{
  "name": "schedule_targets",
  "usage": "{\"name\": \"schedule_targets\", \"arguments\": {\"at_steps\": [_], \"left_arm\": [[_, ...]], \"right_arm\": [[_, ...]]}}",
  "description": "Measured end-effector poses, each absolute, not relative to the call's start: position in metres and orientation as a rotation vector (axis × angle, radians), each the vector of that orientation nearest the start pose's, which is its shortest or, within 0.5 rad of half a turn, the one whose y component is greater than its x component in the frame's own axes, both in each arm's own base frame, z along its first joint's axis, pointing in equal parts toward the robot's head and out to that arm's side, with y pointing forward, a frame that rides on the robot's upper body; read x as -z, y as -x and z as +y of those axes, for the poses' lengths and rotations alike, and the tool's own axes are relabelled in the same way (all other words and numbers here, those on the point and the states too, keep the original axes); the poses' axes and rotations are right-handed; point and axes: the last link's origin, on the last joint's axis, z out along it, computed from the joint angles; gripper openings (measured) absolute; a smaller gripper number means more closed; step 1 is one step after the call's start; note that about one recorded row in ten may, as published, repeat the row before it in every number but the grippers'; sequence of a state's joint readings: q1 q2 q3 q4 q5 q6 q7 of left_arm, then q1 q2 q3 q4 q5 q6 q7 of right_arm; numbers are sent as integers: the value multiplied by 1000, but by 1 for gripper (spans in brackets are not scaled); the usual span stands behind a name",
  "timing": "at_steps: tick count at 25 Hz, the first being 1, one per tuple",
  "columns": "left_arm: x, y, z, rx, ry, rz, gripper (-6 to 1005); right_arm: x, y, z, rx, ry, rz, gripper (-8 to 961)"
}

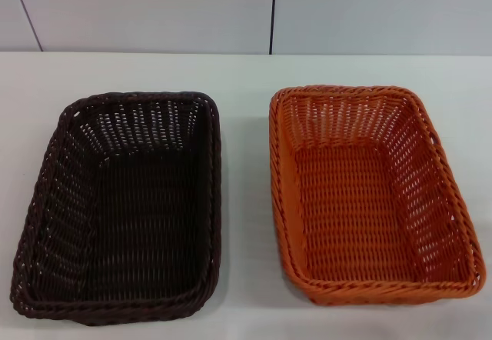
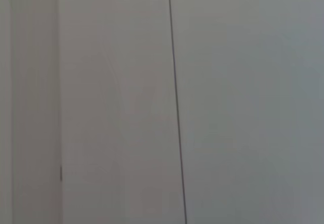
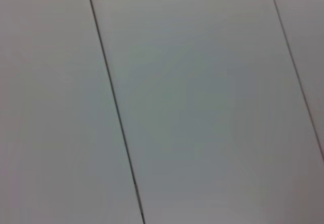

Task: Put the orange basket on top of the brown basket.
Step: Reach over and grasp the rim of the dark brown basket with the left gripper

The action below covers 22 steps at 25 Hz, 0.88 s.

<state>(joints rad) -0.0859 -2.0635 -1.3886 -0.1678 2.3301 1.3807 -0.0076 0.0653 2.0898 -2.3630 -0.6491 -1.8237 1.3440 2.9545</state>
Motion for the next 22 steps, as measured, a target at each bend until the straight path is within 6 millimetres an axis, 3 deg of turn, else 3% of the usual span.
{"name": "schedule_targets", "arguments": {"at_steps": [9, 15, 16, 18, 22], "left_arm": [[-84, 437, 190, 404, 939, -538, 792], [-85, 427, 202, 434, 979, -495, 789], [-86, 418, 215, 435, 1031, -460, 789], [-86, 414, 222, 443, 1059, -457, 788], [-98, 393, 251, 469, 1175, -539, 787]], "right_arm": [[1, -335, 239, -728, 1072, 644, 834], [2, -333, 242, -735, 1092, 636, 833], [3, -331, 244, -741, 1098, 636, 833], [3, -330, 245, -744, 1097, 637, 832], [0, -331, 246, -745, 1081, 640, 832]]}}
